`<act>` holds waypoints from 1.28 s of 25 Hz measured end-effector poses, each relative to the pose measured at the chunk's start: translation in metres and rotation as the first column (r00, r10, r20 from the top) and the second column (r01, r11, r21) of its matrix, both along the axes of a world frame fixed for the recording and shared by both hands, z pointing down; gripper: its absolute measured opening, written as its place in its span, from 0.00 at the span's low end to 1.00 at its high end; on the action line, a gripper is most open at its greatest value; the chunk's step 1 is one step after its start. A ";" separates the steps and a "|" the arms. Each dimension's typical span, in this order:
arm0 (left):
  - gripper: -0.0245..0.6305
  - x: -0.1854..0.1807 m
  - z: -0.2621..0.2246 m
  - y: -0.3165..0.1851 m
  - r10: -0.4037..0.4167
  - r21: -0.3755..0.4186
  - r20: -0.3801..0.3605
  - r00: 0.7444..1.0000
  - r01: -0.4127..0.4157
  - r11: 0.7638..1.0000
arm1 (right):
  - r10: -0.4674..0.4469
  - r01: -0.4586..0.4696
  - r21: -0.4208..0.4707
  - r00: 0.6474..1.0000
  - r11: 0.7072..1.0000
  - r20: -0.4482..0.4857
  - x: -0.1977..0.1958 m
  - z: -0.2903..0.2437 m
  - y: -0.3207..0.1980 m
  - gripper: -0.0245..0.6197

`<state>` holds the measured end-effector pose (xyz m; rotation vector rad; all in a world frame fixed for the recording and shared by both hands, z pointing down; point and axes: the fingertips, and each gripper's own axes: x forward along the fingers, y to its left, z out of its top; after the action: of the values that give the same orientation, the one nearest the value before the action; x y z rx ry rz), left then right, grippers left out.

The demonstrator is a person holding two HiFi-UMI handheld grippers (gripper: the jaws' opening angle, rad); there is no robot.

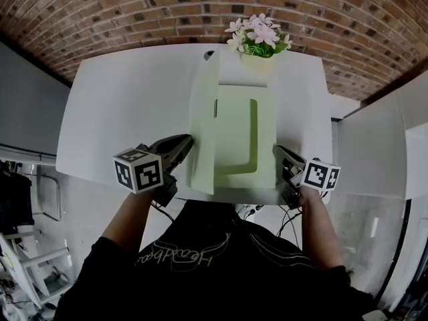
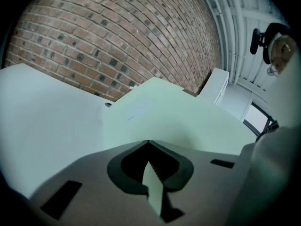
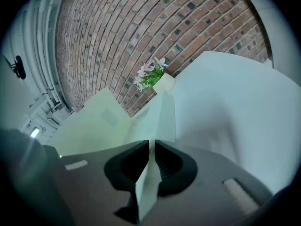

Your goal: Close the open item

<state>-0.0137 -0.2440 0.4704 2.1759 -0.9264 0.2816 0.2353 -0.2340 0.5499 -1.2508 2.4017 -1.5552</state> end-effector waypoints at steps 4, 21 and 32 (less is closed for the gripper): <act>0.04 0.003 0.002 0.001 0.004 -0.009 -0.008 1.000 -0.005 1.000 | -0.003 0.003 0.003 1.000 1.000 -0.014 -0.003 -0.001 -0.001 0.09; 0.04 0.000 0.010 -0.001 -0.002 -0.033 -0.010 1.000 0.002 0.999 | -0.035 0.035 0.013 0.999 0.999 0.007 -0.029 0.000 -0.005 0.09; 0.04 -0.009 0.019 -0.001 -0.018 -0.048 0.015 1.000 0.019 0.999 | -0.061 0.061 -0.004 0.998 0.998 0.025 -0.054 0.001 -0.005 0.09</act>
<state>-0.0229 -0.2446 0.4895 2.1232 -0.9376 0.3077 0.1818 -0.2387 0.5508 -1.1620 2.4442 -1.5832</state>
